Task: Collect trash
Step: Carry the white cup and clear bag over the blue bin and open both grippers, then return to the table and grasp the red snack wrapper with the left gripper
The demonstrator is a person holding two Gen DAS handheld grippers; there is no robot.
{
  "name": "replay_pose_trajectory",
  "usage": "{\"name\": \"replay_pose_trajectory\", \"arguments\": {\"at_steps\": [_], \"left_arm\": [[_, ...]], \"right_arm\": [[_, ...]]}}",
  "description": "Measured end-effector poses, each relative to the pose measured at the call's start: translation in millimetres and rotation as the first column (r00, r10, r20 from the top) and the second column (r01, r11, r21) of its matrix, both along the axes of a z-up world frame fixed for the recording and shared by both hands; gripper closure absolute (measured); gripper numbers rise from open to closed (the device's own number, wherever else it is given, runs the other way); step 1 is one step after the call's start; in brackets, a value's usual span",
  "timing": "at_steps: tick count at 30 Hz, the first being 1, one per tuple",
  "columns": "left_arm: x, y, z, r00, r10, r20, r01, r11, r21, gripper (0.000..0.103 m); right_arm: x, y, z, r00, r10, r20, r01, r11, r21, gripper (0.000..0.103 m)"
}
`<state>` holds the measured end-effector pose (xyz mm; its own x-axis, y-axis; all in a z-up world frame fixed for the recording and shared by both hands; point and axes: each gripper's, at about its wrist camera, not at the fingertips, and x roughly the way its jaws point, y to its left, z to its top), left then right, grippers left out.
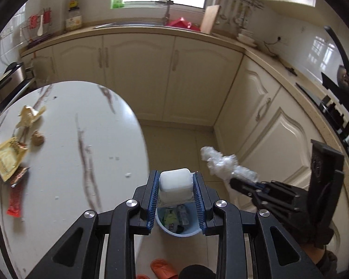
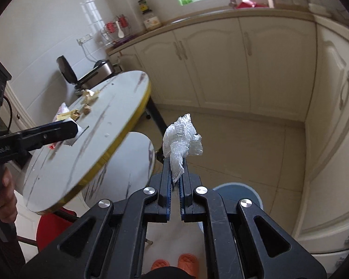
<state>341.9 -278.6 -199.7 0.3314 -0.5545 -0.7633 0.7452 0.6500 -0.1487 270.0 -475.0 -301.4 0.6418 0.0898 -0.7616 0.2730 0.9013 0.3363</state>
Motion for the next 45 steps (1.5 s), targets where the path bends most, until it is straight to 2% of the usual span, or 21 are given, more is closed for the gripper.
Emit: {"name": "replay_pose_trajectory", "arguments": {"at_steps": [1, 2, 3, 4, 9, 14, 17, 18, 19, 21, 23, 26, 29, 31, 32, 36, 41, 45], "left_arm": [[-2.1, -12.8, -5.2, 1.000, -0.020, -0.014, 0.021, 1.000, 0.008, 0.078], [-4.6, -24.7, -10.7, 0.999, -0.036, -0.031, 0.036, 0.999, 0.014, 0.078], [-1.8, -37.1, -17.7, 0.998, -0.050, -0.046, 0.051, 0.998, 0.022, 0.078], [-2.4, -48.2, -23.7, 0.996, -0.066, -0.054, 0.068, 0.997, 0.034, 0.078], [12.0, -99.7, -64.5, 0.989, -0.109, -0.104, 0.119, 0.988, 0.099, 0.078], [41.4, -136.2, -106.3, 0.979, -0.099, -0.176, 0.127, 0.980, 0.156, 0.078], [50.7, -151.9, -123.0, 0.979, -0.082, -0.188, 0.117, 0.976, 0.184, 0.075], [52.9, -158.1, -125.6, 0.980, -0.073, -0.185, 0.109, 0.975, 0.194, 0.065], [53.4, -159.1, -125.9, 0.981, -0.065, -0.181, 0.101, 0.975, 0.196, 0.050], [53.0, -157.2, -123.4, 0.985, -0.053, -0.162, 0.084, 0.978, 0.192, 0.034], [53.3, -155.2, -117.8, 0.989, -0.048, -0.136, 0.074, 0.979, 0.189, 0.033], [52.5, -147.8, -104.2, 0.992, -0.040, -0.120, 0.062, 0.982, 0.179, 0.032], [35.6, -120.9, -79.3, 0.995, -0.039, -0.090, 0.052, 0.988, 0.145, 0.031], [29.0, -111.3, -62.8, 0.997, -0.041, -0.061, 0.048, 0.992, 0.118, 0.026], [25.0, -107.6, -55.0, 0.998, -0.038, -0.042, 0.042, 0.993, 0.107, 0.025], [12.7, -65.6, -22.8, 0.998, -0.007, 0.056, 0.003, 0.997, 0.075, 0.016], [31.7, 6.6, 0.7, 0.977, 0.123, 0.173, -0.138, 0.987, 0.079, 0.007], [62.1, 68.7, 0.9, 0.938, 0.271, 0.216, -0.299, 0.948, 0.111, 0.007]], "right_arm": [[-1.3, -9.4, -12.1, 1.000, -0.019, -0.023, 0.019, 1.000, 0.014, 0.088], [-1.1, -17.2, -23.0, 0.998, -0.028, -0.052, 0.029, 0.999, 0.034, 0.071], [-1.6, -25.4, -32.4, 0.996, -0.047, -0.077, 0.050, 0.998, 0.045, 0.060], [-5.6, -34.0, -42.4, 0.992, -0.079, -0.095, 0.083, 0.996, 0.042, 0.054], [-25.5, -63.1, -65.1, 0.975, -0.170, -0.143, 0.174, 0.985, 0.017, 0.054], [-46.5, -87.2, -69.5, 0.956, -0.244, -0.161, 0.245, 0.969, -0.017, 0.053], [-55.4, -95.0, -68.3, 0.952, -0.263, -0.159, 0.264, 0.964, -0.017, 0.052], [-59.0, -97.4, -68.1, 0.951, -0.269, -0.156, 0.269, 0.963, -0.019, 0.052], [-61.0, -100.3, -68.0, 0.950, -0.271, -0.155, 0.271, 0.962, -0.019, 0.052], [-62.5, -102.0, -65.2, 0.950, -0.275, -0.149, 0.275, 0.961, -0.019, 0.052], [-64.9, -102.6, -62.8, 0.951, -0.273, -0.143, 0.273, 0.962, -0.020, 0.052], [-63.9, -97.0, -56.0, 0.955, -0.267, -0.131, 0.267, 0.963, -0.018, 0.052], [-65.4, -86.7, -40.4, 0.963, -0.249, -0.106, 0.248, 0.968, -0.025, 0.052], [-65.0, -76.7, -27.1, 0.969, -0.233, -0.083, 0.231, 0.972, -0.034, 0.051], [-64.7, -70.6, -19.1, 0.972, -0.225, -0.068, 0.223, 0.974, -0.041, 0.047], [-54.1, -41.8, 8.6, 0.984, -0.178, -0.030, 0.175, 0.982, -0.069, 0.044], [-34.1, 1.3, 37.8, 0.995, -0.094, 0.018, 0.095, 0.992, -0.087, 0.039], [-14.5, 35.5, 55.2, 0.999, -0.029, 0.043, 0.033, 0.994, -0.100, 0.031]]}}
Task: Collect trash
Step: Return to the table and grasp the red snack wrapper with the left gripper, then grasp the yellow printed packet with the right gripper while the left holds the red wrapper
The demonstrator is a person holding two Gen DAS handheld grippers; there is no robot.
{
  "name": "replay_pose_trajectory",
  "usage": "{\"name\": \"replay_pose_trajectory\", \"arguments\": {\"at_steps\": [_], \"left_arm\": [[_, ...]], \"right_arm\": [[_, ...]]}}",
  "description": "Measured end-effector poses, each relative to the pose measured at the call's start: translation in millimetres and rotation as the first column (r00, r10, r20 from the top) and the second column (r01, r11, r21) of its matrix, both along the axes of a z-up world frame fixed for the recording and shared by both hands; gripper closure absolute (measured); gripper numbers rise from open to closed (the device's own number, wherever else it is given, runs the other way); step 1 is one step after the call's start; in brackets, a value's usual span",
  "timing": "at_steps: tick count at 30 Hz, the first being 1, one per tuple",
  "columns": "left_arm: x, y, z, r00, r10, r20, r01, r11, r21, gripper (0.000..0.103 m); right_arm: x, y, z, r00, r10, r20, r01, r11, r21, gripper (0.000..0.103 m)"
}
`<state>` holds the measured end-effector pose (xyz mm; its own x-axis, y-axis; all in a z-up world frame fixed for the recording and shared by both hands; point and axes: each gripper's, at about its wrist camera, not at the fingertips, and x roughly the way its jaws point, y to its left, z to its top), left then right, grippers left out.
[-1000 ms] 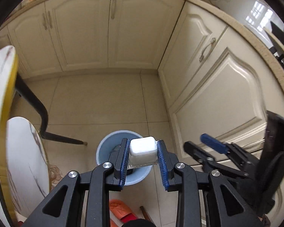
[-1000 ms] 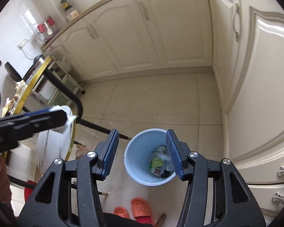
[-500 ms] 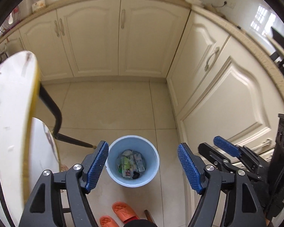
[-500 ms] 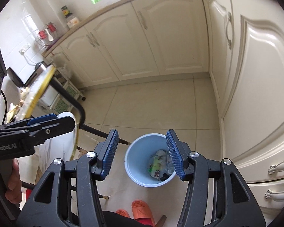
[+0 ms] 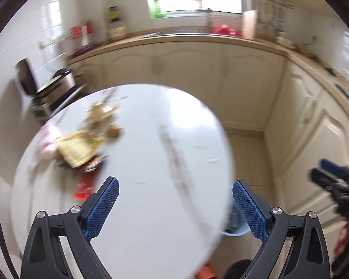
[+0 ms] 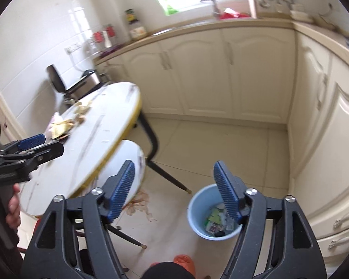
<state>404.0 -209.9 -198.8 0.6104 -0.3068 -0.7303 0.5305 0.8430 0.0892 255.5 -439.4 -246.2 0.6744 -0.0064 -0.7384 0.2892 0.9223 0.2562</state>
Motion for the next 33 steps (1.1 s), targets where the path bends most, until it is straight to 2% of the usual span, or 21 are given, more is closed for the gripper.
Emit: {"name": "replay_pose_trajectory", "arguments": {"at_steps": [3, 6, 10, 15, 17, 19, 21, 22, 28, 33], "left_arm": [[26.7, 40.7, -12.7, 0.993, 0.107, -0.041, -0.107, 0.994, 0.004, 0.008], [54.3, 78.1, -25.8, 0.978, 0.172, -0.115, -0.171, 0.985, 0.012, 0.010], [81.6, 98.8, -42.2, 0.963, 0.177, -0.203, -0.184, 0.983, -0.017, 0.027], [103.3, 88.0, -54.6, 0.967, 0.156, -0.201, -0.164, 0.986, -0.024, 0.027], [109.5, 87.9, -57.8, 0.970, 0.152, -0.189, -0.160, 0.987, -0.024, 0.035], [115.6, 91.9, -60.4, 0.975, 0.145, -0.171, -0.151, 0.988, -0.023, 0.063], [117.3, 96.6, -62.4, 0.977, 0.116, -0.179, -0.125, 0.991, -0.042, 0.082], [116.3, 101.2, -62.7, 0.977, 0.107, -0.184, -0.118, 0.992, -0.051, 0.087], [104.0, 156.5, -57.4, 0.965, 0.146, -0.217, -0.172, 0.980, -0.105, 0.091], [95.2, 208.7, -52.9, 0.953, 0.198, -0.231, -0.233, 0.963, -0.138, 0.092]], "right_arm": [[18.3, 25.4, 7.9, 0.998, 0.058, 0.007, -0.058, 0.998, -0.013, 0.031], [38.4, 47.5, 10.7, 0.995, 0.103, -0.001, -0.103, 0.994, -0.032, 0.030], [63.7, 75.3, 7.1, 0.988, 0.153, -0.028, -0.154, 0.987, -0.052, 0.030], [88.2, 99.1, 1.1, 0.977, 0.207, -0.050, -0.209, 0.976, -0.062, 0.030], [95.3, 103.3, -1.1, 0.974, 0.218, -0.058, -0.222, 0.973, -0.068, 0.030], [103.5, 108.9, -1.9, 0.970, 0.234, -0.064, -0.238, 0.969, -0.069, 0.030], [111.1, 114.2, -1.1, 0.967, 0.245, -0.068, -0.250, 0.965, -0.079, 0.030], [115.0, 117.3, -0.4, 0.964, 0.256, -0.068, -0.261, 0.962, -0.082, 0.030], [150.6, 149.2, -0.3, 0.942, 0.328, -0.072, -0.333, 0.939, -0.081, 0.030], [186.8, 188.9, -6.0, 0.905, 0.417, -0.079, -0.422, 0.905, -0.059, 0.030]]}}
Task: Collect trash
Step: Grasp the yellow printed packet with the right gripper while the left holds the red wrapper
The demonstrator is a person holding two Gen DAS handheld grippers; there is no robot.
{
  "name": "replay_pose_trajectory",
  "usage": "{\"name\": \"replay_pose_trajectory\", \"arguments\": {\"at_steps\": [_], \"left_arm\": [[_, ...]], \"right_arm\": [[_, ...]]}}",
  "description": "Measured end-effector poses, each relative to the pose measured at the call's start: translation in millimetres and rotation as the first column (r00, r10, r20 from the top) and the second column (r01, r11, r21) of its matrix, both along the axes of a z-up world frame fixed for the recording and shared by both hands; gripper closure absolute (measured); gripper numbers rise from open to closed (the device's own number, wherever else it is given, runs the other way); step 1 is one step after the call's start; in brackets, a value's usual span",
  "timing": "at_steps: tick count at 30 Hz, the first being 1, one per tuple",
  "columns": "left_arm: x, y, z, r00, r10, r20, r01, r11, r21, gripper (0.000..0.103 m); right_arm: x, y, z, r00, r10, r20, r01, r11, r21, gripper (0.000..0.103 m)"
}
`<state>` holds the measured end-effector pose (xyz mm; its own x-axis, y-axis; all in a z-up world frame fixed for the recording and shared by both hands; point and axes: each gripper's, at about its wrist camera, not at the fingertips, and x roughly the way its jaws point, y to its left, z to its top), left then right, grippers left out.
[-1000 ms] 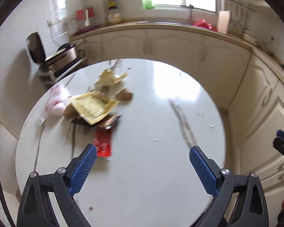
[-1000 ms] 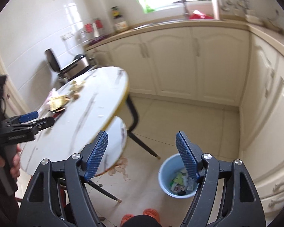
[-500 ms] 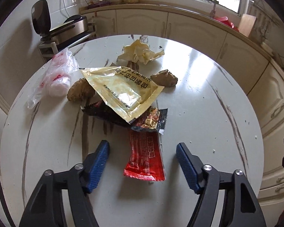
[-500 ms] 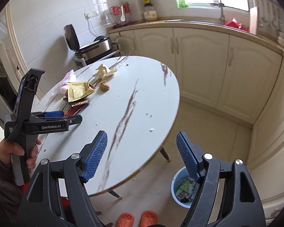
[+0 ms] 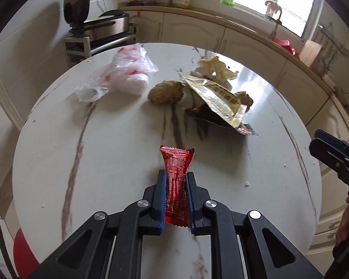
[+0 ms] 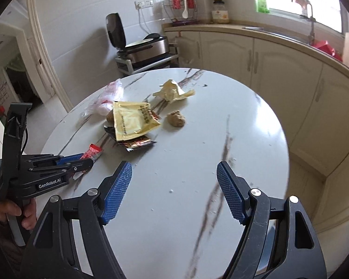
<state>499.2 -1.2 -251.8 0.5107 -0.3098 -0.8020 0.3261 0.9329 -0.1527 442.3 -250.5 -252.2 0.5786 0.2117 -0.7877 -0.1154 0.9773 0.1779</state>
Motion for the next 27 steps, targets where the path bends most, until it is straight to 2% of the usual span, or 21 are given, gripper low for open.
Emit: {"name": "replay_pose_trajectory", "arguments": {"at_steps": [5, 9, 12, 14, 17, 18, 20, 21, 23, 25, 27], "left_arm": [[-5.0, 37.1, 3.6, 0.999, 0.044, 0.006, -0.044, 0.999, -0.009, 0.092], [-11.8, 48.1, 12.1, 0.999, 0.050, 0.011, -0.050, 0.999, -0.012, 0.092], [-12.7, 52.2, 13.0, 0.999, 0.036, 0.007, -0.035, 0.999, -0.026, 0.092], [-13.1, 53.8, 14.6, 0.999, 0.032, 0.006, -0.032, 0.999, -0.027, 0.092], [-10.9, 54.6, 16.5, 1.000, 0.030, 0.006, -0.029, 0.999, -0.033, 0.092], [-10.3, 54.4, 16.4, 1.000, 0.031, 0.005, -0.031, 0.999, -0.032, 0.092], [-10.2, 53.7, 16.5, 1.000, 0.027, 0.002, -0.027, 0.999, -0.037, 0.092], [-10.3, 53.6, 16.2, 1.000, 0.026, 0.000, -0.026, 0.999, -0.038, 0.092], [-11.6, 52.6, 17.8, 1.000, 0.023, 0.002, -0.023, 0.999, -0.040, 0.092], [-13.8, 51.7, 20.9, 1.000, 0.026, 0.006, -0.025, 0.999, -0.046, 0.092], [-16.5, 49.1, 24.9, 1.000, 0.020, 0.010, -0.020, 0.999, -0.049, 0.092]], "right_arm": [[40.8, 41.4, -13.4, 0.995, 0.092, -0.026, -0.092, 0.996, 0.005, 0.030], [78.6, 62.8, -23.6, 0.993, 0.107, -0.041, -0.107, 0.994, 0.000, 0.030], [105.5, 74.4, -40.7, 0.990, 0.112, -0.091, -0.114, 0.993, -0.016, 0.028], [114.9, 81.3, -52.9, 0.983, 0.123, -0.134, -0.127, 0.992, -0.026, 0.025], [122.1, 85.3, -58.8, 0.984, 0.121, -0.128, -0.130, 0.990, -0.063, 0.025], [123.3, 83.4, -58.3, 0.986, 0.112, -0.125, -0.120, 0.991, -0.057, 0.027], [125.2, 75.7, -57.3, 0.989, 0.095, -0.117, -0.101, 0.994, -0.050, 0.055], [125.3, 71.1, -55.6, 0.989, 0.097, -0.108, -0.101, 0.994, -0.034, 0.059], [123.6, 64.4, -52.8, 0.990, 0.104, -0.100, -0.106, 0.994, -0.012, 0.083], [118.6, 59.4, -46.1, 0.993, 0.091, -0.071, -0.094, 0.995, -0.036, 0.089], [111.5, 52.7, -36.8, 0.995, 0.087, -0.044, -0.088, 0.996, -0.007, 0.095]]}}
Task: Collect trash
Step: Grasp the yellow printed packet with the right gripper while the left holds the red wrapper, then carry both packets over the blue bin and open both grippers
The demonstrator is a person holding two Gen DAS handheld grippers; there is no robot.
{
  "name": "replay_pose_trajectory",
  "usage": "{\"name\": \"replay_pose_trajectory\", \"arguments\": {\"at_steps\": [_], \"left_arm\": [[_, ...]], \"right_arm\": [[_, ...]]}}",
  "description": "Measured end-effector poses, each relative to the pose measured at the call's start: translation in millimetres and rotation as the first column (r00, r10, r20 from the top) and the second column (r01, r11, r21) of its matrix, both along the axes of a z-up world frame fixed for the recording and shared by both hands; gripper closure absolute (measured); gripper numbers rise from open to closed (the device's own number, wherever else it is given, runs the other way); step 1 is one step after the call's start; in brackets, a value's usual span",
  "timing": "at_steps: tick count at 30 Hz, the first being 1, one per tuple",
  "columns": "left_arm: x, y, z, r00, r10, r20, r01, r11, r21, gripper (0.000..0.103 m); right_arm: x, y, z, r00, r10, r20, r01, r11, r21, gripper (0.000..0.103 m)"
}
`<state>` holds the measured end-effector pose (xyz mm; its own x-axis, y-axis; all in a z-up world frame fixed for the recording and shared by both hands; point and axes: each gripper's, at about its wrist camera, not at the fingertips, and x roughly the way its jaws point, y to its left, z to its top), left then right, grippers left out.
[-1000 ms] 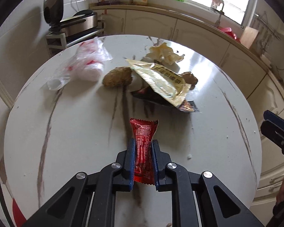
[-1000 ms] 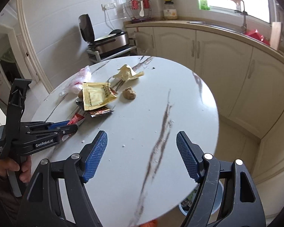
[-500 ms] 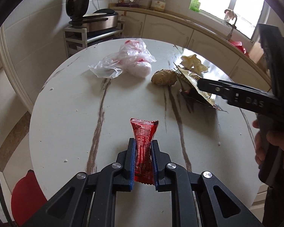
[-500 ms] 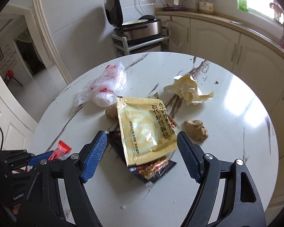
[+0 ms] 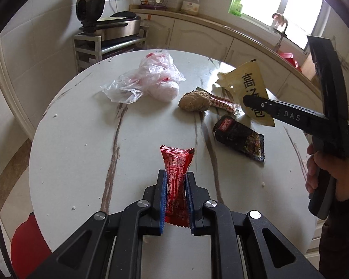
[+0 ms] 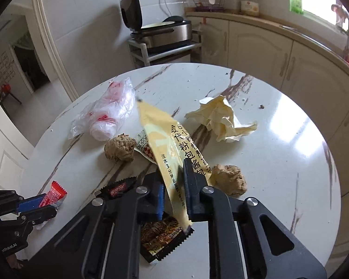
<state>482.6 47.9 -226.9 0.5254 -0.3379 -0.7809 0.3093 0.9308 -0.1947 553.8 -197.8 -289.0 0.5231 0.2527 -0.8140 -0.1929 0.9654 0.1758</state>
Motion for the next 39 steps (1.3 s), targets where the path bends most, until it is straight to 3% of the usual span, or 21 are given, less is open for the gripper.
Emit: {"name": "replay_pose_trajectory", "arguments": {"at_steps": [12, 18, 23, 28, 34, 36, 39], "left_arm": [[-45.2, -50.0, 43.9, 0.994, -0.087, 0.059, 0.087, 0.996, -0.001, 0.092], [-80.4, -115.9, 63.1, 0.976, -0.204, 0.070, 0.205, 0.979, -0.015, 0.092], [-108.9, -192.2, 64.3, 0.941, -0.333, 0.058, 0.334, 0.942, -0.012, 0.092], [-133.6, -271.8, 50.7, 0.885, -0.466, 0.020, 0.466, 0.885, 0.001, 0.092], [-149.0, -348.5, 23.3, 0.824, -0.566, -0.037, 0.567, 0.823, 0.032, 0.092], [-148.1, -369.8, 11.4, 0.808, -0.585, -0.065, 0.588, 0.808, 0.038, 0.092], [-141.9, -395.8, -8.4, 0.793, -0.600, -0.103, 0.607, 0.793, 0.054, 0.092]], "right_arm": [[-87.8, -63.5, 56.3, 0.993, -0.050, 0.105, 0.032, 0.986, 0.164, 0.096], [-157.8, -127.8, 86.8, 0.971, -0.152, 0.186, 0.115, 0.973, 0.199, 0.096], [-222.0, -194.6, 93.3, 0.938, -0.275, 0.211, 0.239, 0.954, 0.178, 0.096], [-262.4, -249.7, 53.8, 0.918, -0.378, 0.123, 0.364, 0.924, 0.122, 0.095], [-275.8, -300.3, -18.9, 0.890, -0.455, -0.027, 0.453, 0.878, 0.156, 0.095], [-279.2, -318.3, -39.8, 0.870, -0.490, -0.063, 0.492, 0.849, 0.193, 0.089], [-284.2, -337.9, -64.7, 0.843, -0.524, -0.119, 0.537, 0.820, 0.199, 0.070]]}}
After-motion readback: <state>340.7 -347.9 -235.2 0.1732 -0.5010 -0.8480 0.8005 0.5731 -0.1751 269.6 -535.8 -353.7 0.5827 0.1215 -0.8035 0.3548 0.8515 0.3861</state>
